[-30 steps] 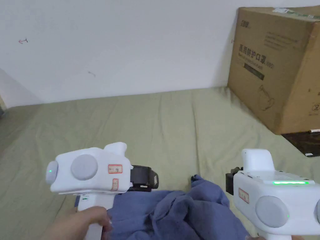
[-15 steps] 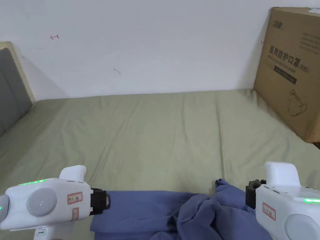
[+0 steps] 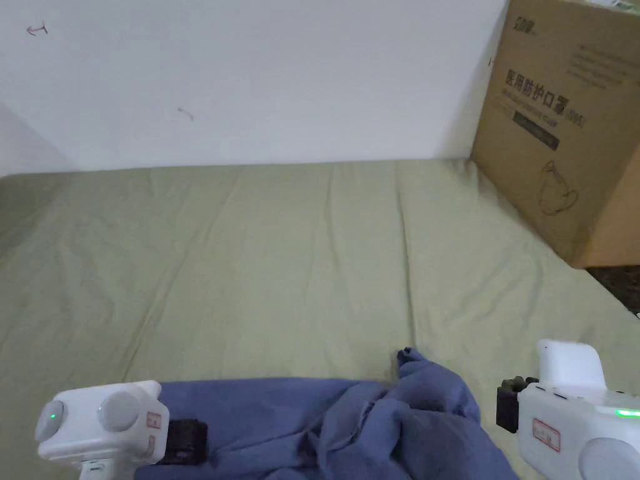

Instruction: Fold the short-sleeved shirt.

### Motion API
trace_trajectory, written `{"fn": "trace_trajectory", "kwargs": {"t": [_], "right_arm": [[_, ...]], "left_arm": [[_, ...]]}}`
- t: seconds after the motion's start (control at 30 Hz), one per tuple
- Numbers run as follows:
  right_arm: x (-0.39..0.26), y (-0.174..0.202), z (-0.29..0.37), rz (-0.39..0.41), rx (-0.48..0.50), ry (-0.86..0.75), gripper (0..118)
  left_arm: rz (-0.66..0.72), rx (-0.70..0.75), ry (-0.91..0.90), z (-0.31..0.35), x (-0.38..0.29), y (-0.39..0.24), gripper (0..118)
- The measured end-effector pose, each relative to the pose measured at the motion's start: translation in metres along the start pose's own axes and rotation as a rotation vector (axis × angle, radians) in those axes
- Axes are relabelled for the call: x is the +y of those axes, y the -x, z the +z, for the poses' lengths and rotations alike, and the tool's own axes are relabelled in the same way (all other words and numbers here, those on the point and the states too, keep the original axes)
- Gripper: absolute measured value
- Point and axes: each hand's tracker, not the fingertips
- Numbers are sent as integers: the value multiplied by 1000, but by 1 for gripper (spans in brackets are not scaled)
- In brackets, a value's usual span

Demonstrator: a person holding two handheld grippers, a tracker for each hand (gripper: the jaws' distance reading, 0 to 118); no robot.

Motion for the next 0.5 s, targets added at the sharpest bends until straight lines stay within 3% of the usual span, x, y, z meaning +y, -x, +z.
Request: {"fn": "trace_trajectory", "kwargs": {"t": [0.1,0.17,0.23,0.27,0.3,0.33,0.37,0.4,0.43,0.5], "right_arm": [[11,-7,-17,1,-9,13,0],[22,-11,-30,1,10,31,0],[35,-12,-44,5,47,48,0],[40,-12,-50,-4,67,49,0],[46,-12,-59,5,98,55,5],[51,-12,-67,14,100,58,21],[56,-11,-80,25,142,92,58],[61,-13,-96,7,177,155,86],[63,-13,-113,-10,188,217,101],[64,-12,-142,-5,161,295,102]], "left_arm": [[-49,21,-26,7,-7,-4,117],[-60,21,-94,18,-11,0,102],[-51,18,-178,34,-18,12,66],[-40,-13,-207,42,-21,16,21],[-15,-106,-197,51,-24,23,3],[22,-119,-226,60,-29,25,3],[33,-128,-251,72,-37,22,3],[17,-142,-259,81,-42,23,3],[9,-144,-268,90,-47,22,3],[-6,-163,-276,104,-54,20,3]]}}
